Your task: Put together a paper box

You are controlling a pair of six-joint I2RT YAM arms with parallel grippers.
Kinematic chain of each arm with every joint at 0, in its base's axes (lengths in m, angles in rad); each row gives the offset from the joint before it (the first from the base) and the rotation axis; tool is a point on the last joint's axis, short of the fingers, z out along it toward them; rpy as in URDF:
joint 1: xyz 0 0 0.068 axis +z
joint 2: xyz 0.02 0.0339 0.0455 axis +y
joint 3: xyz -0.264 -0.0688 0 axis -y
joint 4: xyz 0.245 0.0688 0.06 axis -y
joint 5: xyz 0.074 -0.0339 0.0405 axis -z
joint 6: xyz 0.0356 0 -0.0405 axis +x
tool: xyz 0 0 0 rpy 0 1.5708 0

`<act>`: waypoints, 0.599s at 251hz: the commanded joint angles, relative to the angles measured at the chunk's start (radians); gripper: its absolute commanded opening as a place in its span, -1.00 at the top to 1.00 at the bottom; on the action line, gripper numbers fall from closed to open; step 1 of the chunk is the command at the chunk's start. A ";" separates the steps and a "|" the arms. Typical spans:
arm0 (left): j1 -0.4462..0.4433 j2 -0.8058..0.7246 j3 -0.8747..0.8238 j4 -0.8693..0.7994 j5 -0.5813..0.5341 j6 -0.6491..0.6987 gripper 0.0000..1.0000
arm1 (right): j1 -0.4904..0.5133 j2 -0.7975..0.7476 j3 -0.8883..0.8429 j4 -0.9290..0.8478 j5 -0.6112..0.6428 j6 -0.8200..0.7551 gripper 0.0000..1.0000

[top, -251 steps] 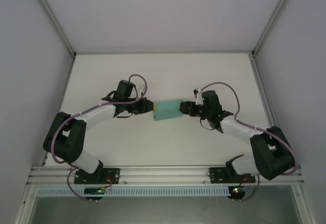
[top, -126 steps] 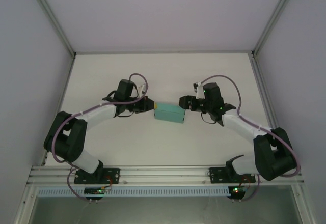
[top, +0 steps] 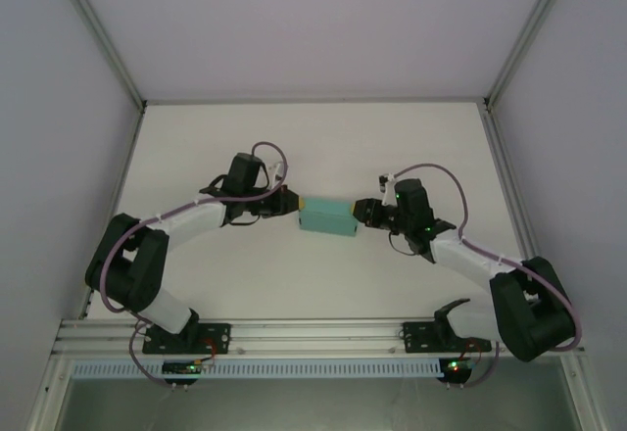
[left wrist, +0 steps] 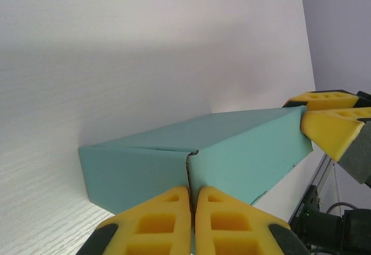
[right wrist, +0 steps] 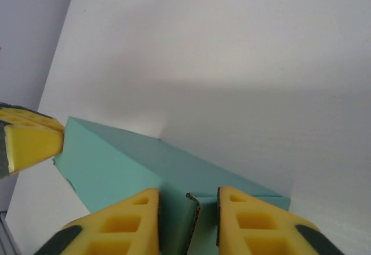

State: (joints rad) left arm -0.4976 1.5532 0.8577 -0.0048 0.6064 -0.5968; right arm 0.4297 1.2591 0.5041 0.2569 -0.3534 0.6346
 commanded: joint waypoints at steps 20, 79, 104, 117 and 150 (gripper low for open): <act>-0.015 0.046 -0.020 -0.126 -0.070 0.004 1.00 | 0.007 0.006 -0.043 -0.152 0.053 0.007 0.73; -0.014 -0.034 0.093 -0.205 -0.118 0.072 0.25 | -0.004 -0.114 0.111 -0.410 0.128 -0.180 -0.38; -0.015 -0.084 0.143 -0.219 -0.155 0.102 -0.22 | -0.005 -0.135 0.200 -0.489 0.156 -0.310 -0.72; -0.010 -0.105 0.170 -0.244 -0.184 0.118 -0.47 | -0.006 -0.138 0.243 -0.499 0.158 -0.381 -0.98; 0.013 -0.159 0.215 -0.356 -0.355 0.158 -0.99 | 0.034 -0.102 0.344 -0.551 0.065 -0.681 -0.98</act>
State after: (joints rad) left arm -0.5087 1.4734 1.0088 -0.2413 0.4206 -0.4969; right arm 0.4328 1.1469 0.7540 -0.1795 -0.2420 0.2703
